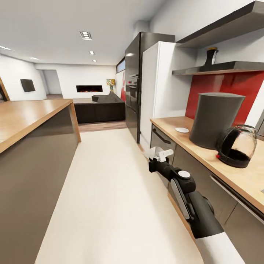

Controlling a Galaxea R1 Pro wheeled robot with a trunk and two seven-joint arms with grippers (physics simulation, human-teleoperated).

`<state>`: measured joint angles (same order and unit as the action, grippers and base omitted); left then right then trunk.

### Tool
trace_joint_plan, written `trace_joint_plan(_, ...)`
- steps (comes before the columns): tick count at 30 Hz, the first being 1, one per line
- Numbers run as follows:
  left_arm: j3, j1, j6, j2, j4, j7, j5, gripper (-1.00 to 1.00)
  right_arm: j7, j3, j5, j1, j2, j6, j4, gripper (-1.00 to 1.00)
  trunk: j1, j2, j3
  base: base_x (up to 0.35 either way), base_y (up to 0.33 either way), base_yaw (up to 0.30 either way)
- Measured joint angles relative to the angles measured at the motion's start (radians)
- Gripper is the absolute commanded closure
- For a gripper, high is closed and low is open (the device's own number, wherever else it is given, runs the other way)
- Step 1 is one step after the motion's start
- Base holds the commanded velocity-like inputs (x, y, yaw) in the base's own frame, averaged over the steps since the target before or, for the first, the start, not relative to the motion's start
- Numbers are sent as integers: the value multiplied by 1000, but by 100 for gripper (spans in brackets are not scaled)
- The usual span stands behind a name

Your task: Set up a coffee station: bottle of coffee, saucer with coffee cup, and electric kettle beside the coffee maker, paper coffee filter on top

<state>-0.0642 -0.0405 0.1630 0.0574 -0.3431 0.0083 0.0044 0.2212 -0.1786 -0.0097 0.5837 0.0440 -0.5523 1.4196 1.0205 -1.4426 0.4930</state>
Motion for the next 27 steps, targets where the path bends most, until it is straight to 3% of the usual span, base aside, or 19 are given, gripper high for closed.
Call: trace_joint_plan(27, 0, 0, 0, -1, 0, 0, 0, -100, 0, 0, 0, 0, -1, 0, 0, 100, 0, 0, 0, 320, 145, 4)
